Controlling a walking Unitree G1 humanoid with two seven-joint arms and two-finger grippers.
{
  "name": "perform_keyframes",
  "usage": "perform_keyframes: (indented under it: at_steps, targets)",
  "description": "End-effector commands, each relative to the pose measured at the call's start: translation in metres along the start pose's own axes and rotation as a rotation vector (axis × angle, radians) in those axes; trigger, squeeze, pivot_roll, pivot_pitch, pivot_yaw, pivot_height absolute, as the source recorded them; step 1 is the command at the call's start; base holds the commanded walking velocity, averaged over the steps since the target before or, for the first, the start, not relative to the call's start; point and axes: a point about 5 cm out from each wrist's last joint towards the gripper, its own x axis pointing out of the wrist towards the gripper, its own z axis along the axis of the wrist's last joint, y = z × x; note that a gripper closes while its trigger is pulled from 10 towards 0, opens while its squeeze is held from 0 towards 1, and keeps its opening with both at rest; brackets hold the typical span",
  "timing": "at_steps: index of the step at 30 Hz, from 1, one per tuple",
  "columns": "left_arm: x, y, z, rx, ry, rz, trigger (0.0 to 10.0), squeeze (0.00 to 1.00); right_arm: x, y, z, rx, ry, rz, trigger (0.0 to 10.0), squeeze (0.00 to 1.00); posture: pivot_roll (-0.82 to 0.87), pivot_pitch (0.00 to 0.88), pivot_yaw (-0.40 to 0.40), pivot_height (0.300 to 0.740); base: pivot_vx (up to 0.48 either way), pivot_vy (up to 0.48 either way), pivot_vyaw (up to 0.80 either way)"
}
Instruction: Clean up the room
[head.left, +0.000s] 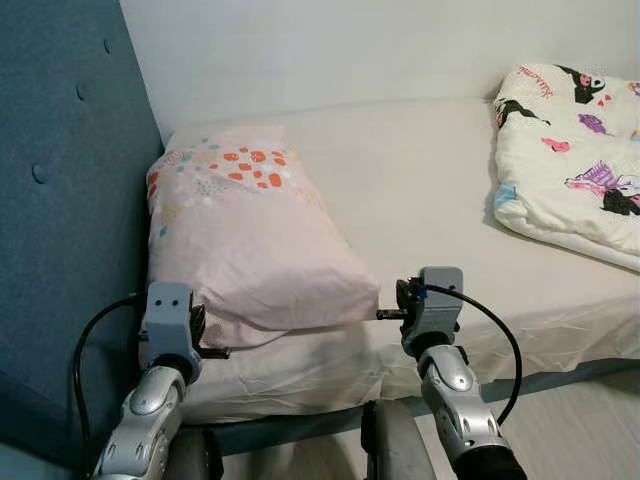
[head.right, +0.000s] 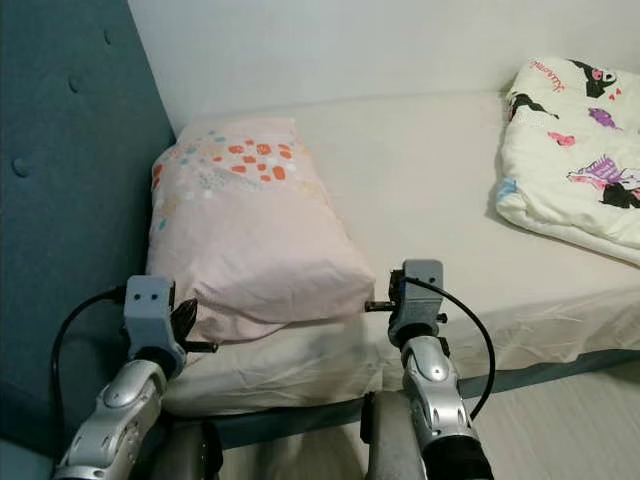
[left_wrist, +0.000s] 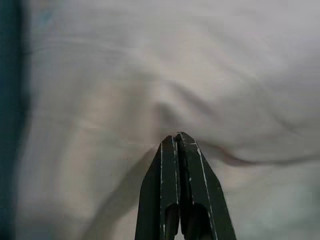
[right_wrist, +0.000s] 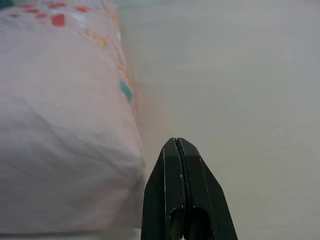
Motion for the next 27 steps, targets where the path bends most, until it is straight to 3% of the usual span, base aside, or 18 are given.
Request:
perform_keyframes:
  at_steps: [1,2,3,4,5,6,7,9,10,11,13,15,21,24,25,27]
  targets:
    - [-0.002,-0.019,-0.010,-0.015,0.026,-0.205,10.0,0.00,-0.003,0.005,-0.001,0.013,-0.004,0.026,10.0,0.00,-0.05,0.135,-0.040,0.578,0.000,0.000,0.00]
    - [-0.002,-0.019,-0.010,-0.015,0.026,-0.205,10.0,0.00,-0.003,0.005,-0.001,0.013,-0.004,0.026,10.0,0.00,-0.05,0.135,-0.040,0.578,0.000,0.000,0.00]
    - [0.000,-0.031,-0.011,-0.009,0.022,-0.312,10.0,0.00,-0.004,0.006,-0.001,0.013,-0.004,0.034,10.0,0.00,-0.06,0.140,-0.050,0.578,0.000,0.000,0.00]
    - [0.000,-0.031,-0.011,-0.009,0.022,-0.312,10.0,0.00,-0.004,0.006,-0.001,0.013,-0.004,0.034,10.0,0.00,-0.06,0.140,-0.050,0.578,0.000,0.000,0.00]
    - [0.007,-0.046,-0.017,0.063,0.055,-0.446,10.0,0.00,-0.004,0.007,0.000,0.008,-0.004,0.044,10.0,0.00,-0.06,0.144,-0.052,0.578,0.000,0.000,0.00]
    - [0.007,-0.046,-0.017,0.063,0.055,-0.446,10.0,0.00,-0.004,0.007,0.000,0.008,-0.004,0.044,10.0,0.00,-0.06,0.144,-0.052,0.578,0.000,0.000,0.00]
    - [0.012,-0.053,-0.029,0.152,0.132,-0.511,10.0,0.00,-0.003,0.009,0.001,0.003,-0.007,0.054,10.0,0.00,-0.08,0.156,-0.048,0.578,0.000,0.000,0.00]
    - [0.012,-0.053,-0.029,0.152,0.132,-0.511,10.0,0.00,-0.003,0.009,0.001,0.003,-0.007,0.054,10.0,0.00,-0.08,0.156,-0.048,0.578,0.000,0.000,0.00]
    - [0.018,-0.053,-0.038,0.292,0.185,-0.538,10.0,0.00,-0.004,0.011,0.003,-0.002,-0.013,0.061,10.0,0.00,-0.09,0.165,-0.039,0.578,0.000,0.000,0.00]
    - [0.018,-0.053,-0.038,0.292,0.185,-0.538,10.0,0.00,-0.004,0.011,0.003,-0.002,-0.013,0.061,10.0,0.00,-0.09,0.165,-0.039,0.578,0.000,0.000,0.00]
    - [0.036,-0.039,-0.042,0.501,0.240,-0.423,10.0,0.00,-0.005,0.012,0.007,-0.009,-0.028,0.064,10.0,0.00,-0.11,0.180,-0.017,0.578,0.000,0.000,0.00]
    - [0.047,-0.028,-0.038,0.561,0.256,-0.298,10.0,0.00,-0.008,0.012,0.009,-0.014,-0.035,0.059,10.0,0.00,-0.12,0.191,-0.003,0.578,0.000,0.000,0.00]
    - [0.052,-0.019,-0.042,0.661,0.331,-0.238,10.0,0.00,-0.015,0.010,0.008,-0.016,-0.029,0.046,10.0,0.00,-0.14,0.212,0.010,0.578,0.000,0.000,0.00]
    - [0.051,-0.004,-0.049,0.811,0.410,-0.214,10.0,0.00,-0.022,0.011,0.006,-0.025,-0.022,0.041,10.0,0.00,-0.15,0.243,0.018,0.578,0.000,0.000,0.00]
    - [0.051,-0.004,-0.049,0.811,0.410,-0.214,10.0,0.00,-0.022,0.011,0.006,-0.025,-0.022,0.041,10.0,0.00,-0.15,0.243,0.018,0.578,0.000,0.000,0.00]
    - [0.047,0.011,-0.054,0.912,0.469,-0.215,10.0,0.00,-0.024,0.011,0.005,-0.030,-0.011,0.038,10.0,0.00,-0.14,0.257,0.020,0.578,0.000,0.000,0.00]
